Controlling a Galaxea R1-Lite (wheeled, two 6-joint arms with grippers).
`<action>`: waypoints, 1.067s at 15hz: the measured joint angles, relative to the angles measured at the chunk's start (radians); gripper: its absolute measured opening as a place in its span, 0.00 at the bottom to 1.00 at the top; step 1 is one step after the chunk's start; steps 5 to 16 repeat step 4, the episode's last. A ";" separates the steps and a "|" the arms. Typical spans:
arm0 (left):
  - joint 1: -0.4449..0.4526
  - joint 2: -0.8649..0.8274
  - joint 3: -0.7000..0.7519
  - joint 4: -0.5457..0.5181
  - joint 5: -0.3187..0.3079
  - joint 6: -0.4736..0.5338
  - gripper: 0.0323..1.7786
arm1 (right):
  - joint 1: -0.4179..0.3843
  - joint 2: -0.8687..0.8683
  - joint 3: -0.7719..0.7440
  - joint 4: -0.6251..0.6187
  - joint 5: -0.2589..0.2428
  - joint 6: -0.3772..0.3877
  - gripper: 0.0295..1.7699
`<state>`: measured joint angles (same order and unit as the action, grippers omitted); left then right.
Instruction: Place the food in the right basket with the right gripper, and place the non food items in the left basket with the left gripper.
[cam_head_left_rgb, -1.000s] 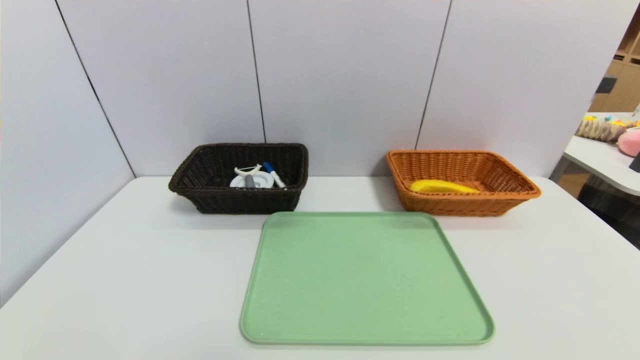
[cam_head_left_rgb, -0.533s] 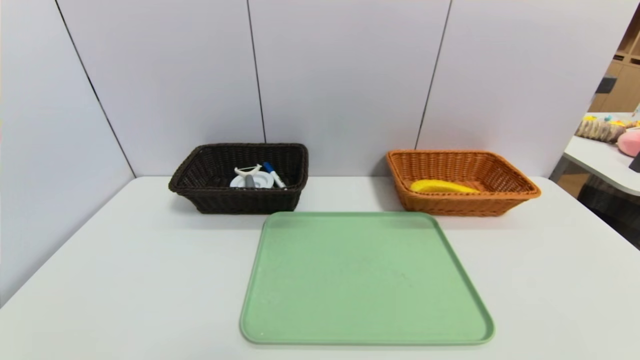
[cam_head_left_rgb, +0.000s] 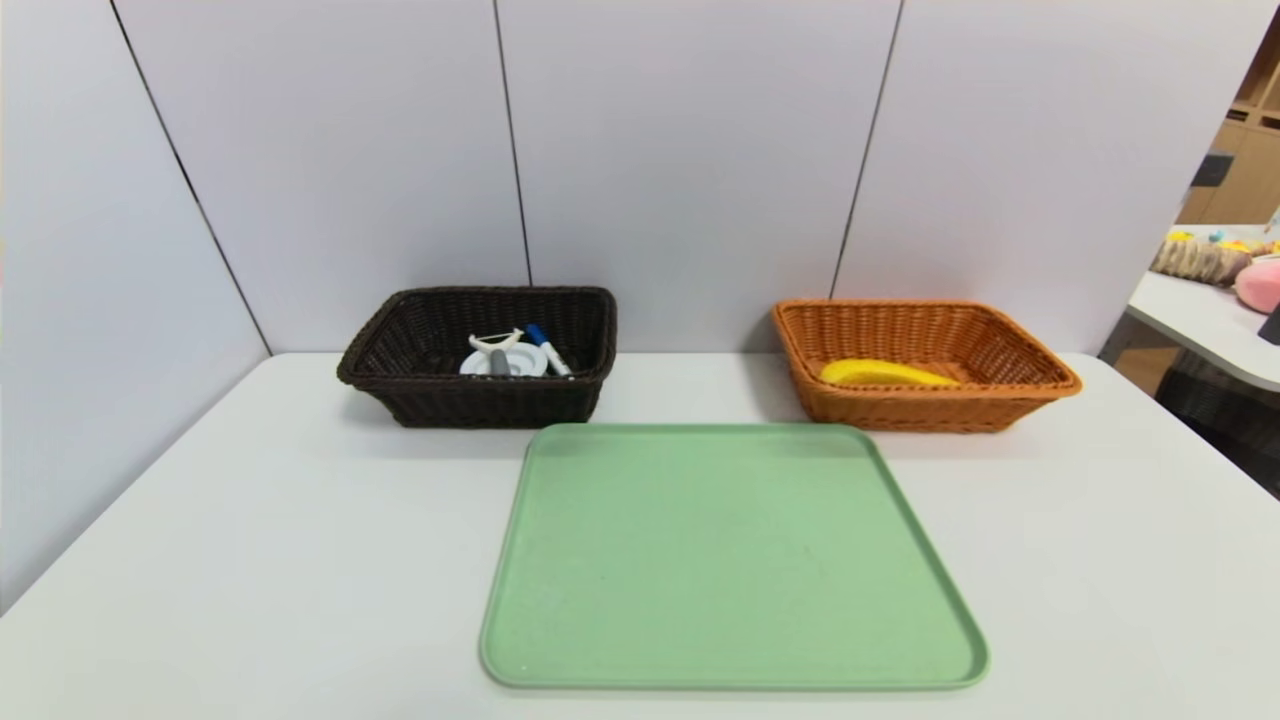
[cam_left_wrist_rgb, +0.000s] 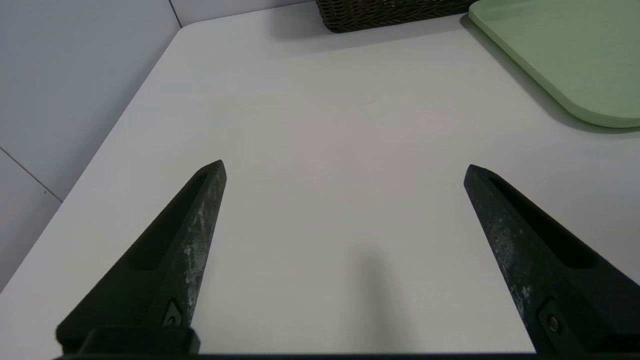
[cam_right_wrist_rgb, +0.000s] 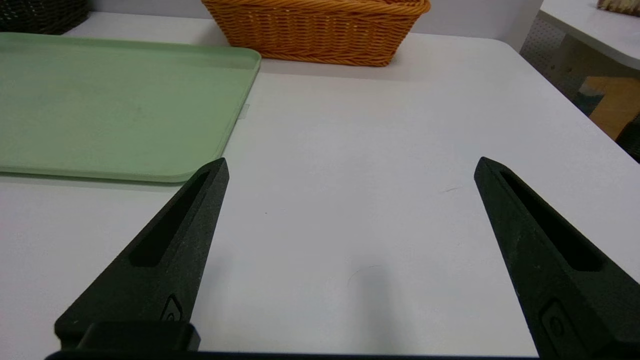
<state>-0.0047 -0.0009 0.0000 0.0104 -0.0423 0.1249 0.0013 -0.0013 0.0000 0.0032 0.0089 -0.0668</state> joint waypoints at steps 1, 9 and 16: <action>0.000 0.000 0.000 0.000 0.000 0.000 0.95 | 0.000 0.000 0.000 0.000 0.000 -0.002 0.96; 0.000 0.000 0.000 0.000 0.000 0.000 0.95 | 0.000 0.000 0.000 0.000 0.000 0.002 0.96; 0.000 0.000 0.000 0.000 0.000 0.000 0.95 | 0.000 0.000 0.000 0.000 0.000 0.002 0.96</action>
